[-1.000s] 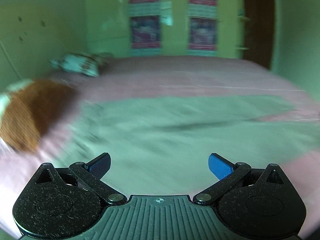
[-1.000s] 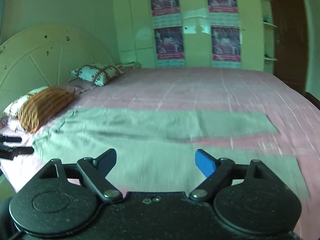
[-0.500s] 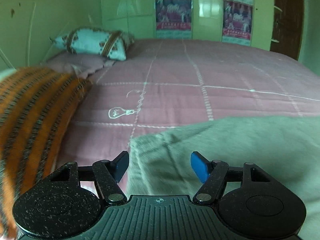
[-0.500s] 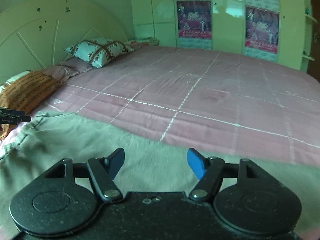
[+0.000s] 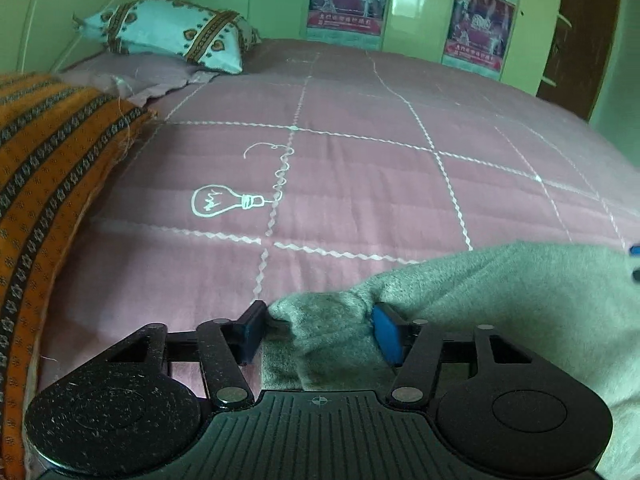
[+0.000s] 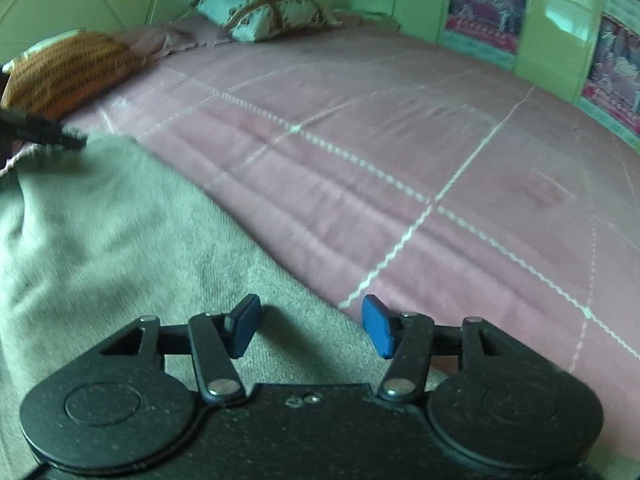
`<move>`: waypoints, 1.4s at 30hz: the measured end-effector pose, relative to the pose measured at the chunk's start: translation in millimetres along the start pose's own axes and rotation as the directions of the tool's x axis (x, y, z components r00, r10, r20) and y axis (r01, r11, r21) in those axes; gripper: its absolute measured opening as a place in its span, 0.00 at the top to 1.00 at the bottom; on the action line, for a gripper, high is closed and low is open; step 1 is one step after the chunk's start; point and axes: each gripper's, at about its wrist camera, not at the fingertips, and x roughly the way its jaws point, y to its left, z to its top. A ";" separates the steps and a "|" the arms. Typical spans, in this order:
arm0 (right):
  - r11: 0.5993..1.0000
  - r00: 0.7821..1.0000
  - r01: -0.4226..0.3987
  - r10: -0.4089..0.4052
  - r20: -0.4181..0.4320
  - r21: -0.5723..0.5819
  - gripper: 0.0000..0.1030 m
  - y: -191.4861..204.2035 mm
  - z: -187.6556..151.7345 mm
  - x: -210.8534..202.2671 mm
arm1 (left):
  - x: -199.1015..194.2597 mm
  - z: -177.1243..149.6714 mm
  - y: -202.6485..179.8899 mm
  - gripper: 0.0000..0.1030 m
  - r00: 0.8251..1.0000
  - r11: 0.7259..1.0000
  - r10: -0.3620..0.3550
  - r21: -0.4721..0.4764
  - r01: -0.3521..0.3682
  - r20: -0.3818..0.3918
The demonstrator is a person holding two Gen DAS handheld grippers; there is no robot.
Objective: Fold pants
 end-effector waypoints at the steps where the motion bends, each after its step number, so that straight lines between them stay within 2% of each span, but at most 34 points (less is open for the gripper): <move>1: 1.000 1.000 -0.005 0.005 -0.002 0.000 0.53 -1.4 -0.8 2.6 | 2.3 0.0 -0.5 0.41 1.000 1.000 0.002 0.012 -0.002 -0.007; 2: 1.000 1.000 -0.007 0.007 -0.005 -0.002 0.53 -1.2 -1.6 4.0 | 4.1 0.7 -1.9 0.43 1.000 1.000 0.003 0.016 -0.003 -0.010; 3: 1.000 1.000 -0.009 0.009 -0.006 -0.001 0.63 0.0 -2.0 3.7 | 5.3 1.7 -3.3 0.50 1.000 1.000 -0.006 0.022 0.006 -0.011; 4: 1.000 1.000 -0.018 0.018 -0.005 -0.002 0.91 1.1 -2.3 2.1 | 5.2 3.0 -5.5 0.67 1.000 0.999 -0.004 0.031 0.005 -0.011; 5: 1.000 1.000 -0.009 0.009 -0.005 -0.009 0.97 4.4 -0.8 -0.9 | 3.8 4.9 -6.7 0.71 1.000 0.999 -0.027 0.028 0.027 -0.004; 6: 1.000 1.000 -0.004 0.004 -0.007 -0.006 1.00 6.0 1.5 -2.9 | 0.8 6.6 -9.7 0.74 1.000 0.999 -0.022 0.037 0.022 0.010; 8: 0.999 0.999 0.033 -0.033 0.014 -0.016 1.00 11.7 5.8 -13.8 | -13.0 9.0 -14.0 0.75 0.997 0.998 -0.024 0.060 0.020 0.068; 11: 0.996 0.991 0.084 -0.080 0.107 -0.029 1.00 16.5 17.1 -44.8 | -42.9 16.9 -7.5 0.75 0.986 0.997 -0.067 0.047 0.061 0.155; 14: 0.989 0.969 0.137 -0.122 0.215 -0.055 1.00 28.1 28.3 -93.3 | -86.2 23.7 -3.3 0.75 0.954 0.991 -0.126 0.072 0.111 0.271; 16: 0.990 0.956 0.133 -0.113 0.271 -0.055 1.00 37.9 28.0 -128.8 | -117.1 18.3 1.1 0.75 0.930 0.985 -0.169 0.093 0.146 0.327; 19: 0.980 0.939 0.154 -0.106 0.326 -0.126 1.00 67.8 7.2 -180.0 | -158.7 -6.8 4.0 0.75 0.902 0.973 -0.219 0.147 0.176 0.372; 22: 0.958 0.933 0.179 -0.092 0.349 -0.225 1.00 109.2 -36.1 -222.2 | -198.4 -51.0 2.9 0.75 0.883 0.961 -0.255 0.202 0.188 0.394; 24: 0.950 0.937 0.179 -0.086 0.337 -0.256 1.00 137.9 -64.4 -234.8 | -217.2 -84.3 3.2 0.75 0.891 0.962 -0.250 0.199 0.185 0.379; 26: 0.935 0.951 0.181 -0.087 0.296 -0.307 1.00 168.9 -101.5 -236.0 | -228.7 -123.9 7.4 0.66 0.909 0.967 -0.248 0.136 0.214 0.334; 27: 0.927 0.956 0.195 -0.106 0.274 -0.321 0.98 181.2 -118.2 -232.8 | -231.5 -142.3 8.8 0.61 0.926 0.974 -0.222 0.105 0.199 0.304; 28: 0.933 0.963 0.191 -0.118 0.243 -0.305 0.91 190.2 -137.8 -230.4 | -235.7 -165.0 11.9 0.54 0.938 0.980 -0.199 0.045 0.194 0.285; 29: 0.949 0.974 0.160 -0.107 0.199 -0.272 0.90 195.5 -153.9 -228.3 | -238.1 -180.4 14.1 0.49 0.949 0.983 -0.173 -0.005 0.181 0.264; 30: 0.961 0.979 0.141 -0.101 0.175 -0.238 0.91 199.9 -166.2 -228.8 | -241.9 -195.4 14.6 0.47 0.966 0.991 -0.101 -0.064 0.120 0.238; 31: 0.969 0.979 0.144 -0.109 0.175 -0.203 0.91 203.2 -174.6 -232.7 | -245.6 -205.0 16.3 0.47 0.973 0.991 -0.048 -0.111 0.075 0.227; 34: 0.989 0.973 0.136 -0.124 0.196 -0.050 0.90 198.8 -177.2 -245.4 | -264.9 -227.5 22.3 0.47 0.970 0.957 -0.005 -0.282 0.076 0.242; 37: 0.986 0.959 0.133 -0.154 0.239 0.104 0.86 190.1 -165.1 -255.3 | -280.2 -233.0 16.7 0.47 0.957 0.905 -0.025 -0.400 0.144 0.288; 38: 0.981 0.955 0.127 -0.160 0.249 0.143 0.84 188.9 -170.6 -260.6 | -278.3 -231.1 11.1 0.47 0.953 0.890 -0.047 -0.421 0.176 0.300; 41: 0.960 0.953 0.102 -0.169 0.253 0.261 0.71 177.1 -169.0 -260.1 | -269.4 -228.6 2.0 0.47 0.955 0.847 -0.085 -0.484 0.219 0.282; 42: 0.949 0.954 0.091 -0.170 0.245 0.303 0.64 174.6 -173.5 -258.5 | -264.5 -227.8 -0.6 0.47 0.958 0.831 -0.092 -0.509 0.224 0.271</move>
